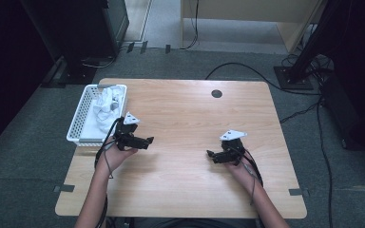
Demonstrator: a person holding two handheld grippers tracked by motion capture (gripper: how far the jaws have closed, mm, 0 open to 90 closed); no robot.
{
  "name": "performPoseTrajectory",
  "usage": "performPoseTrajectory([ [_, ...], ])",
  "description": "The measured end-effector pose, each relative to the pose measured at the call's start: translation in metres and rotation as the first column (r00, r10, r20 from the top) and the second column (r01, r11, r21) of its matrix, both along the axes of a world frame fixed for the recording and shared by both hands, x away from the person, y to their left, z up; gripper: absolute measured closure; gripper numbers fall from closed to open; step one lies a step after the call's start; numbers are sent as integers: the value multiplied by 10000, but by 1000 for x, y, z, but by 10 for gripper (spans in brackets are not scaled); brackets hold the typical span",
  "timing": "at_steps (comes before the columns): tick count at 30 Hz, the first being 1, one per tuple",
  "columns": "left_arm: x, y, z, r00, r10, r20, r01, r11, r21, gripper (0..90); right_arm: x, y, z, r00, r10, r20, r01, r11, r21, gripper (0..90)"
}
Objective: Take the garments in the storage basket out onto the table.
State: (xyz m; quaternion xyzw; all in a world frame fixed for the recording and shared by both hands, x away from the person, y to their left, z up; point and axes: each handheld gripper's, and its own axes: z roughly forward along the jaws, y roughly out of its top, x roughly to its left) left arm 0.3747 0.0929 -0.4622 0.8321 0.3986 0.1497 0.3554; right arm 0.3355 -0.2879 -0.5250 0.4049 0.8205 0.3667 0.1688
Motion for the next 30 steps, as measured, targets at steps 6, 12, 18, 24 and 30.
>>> performPoseTrajectory([
  [6,0,4,2,10000,62,26,-62,10000,5,51,0,0,0,10000,1,-1,-1,10000,0,123],
  [12,0,7,4,9999,94,46,-94,9999,68,51,0,0,0,10000,-1,-3,1,10000,1,123],
  [18,-1,10,6,9998,160,87,-160,9999,54,51,0,0,0,10000,1,-2,-1,10000,-1,124],
  [24,-1,15,10,9995,268,166,-269,9996,94,51,0,0,0,10000,1,-2,-1,10000,-1,123],
  [30,-1,19,11,9992,341,184,-343,9993,119,51,0,0,0,10000,-1,-4,1,10000,2,123],
])
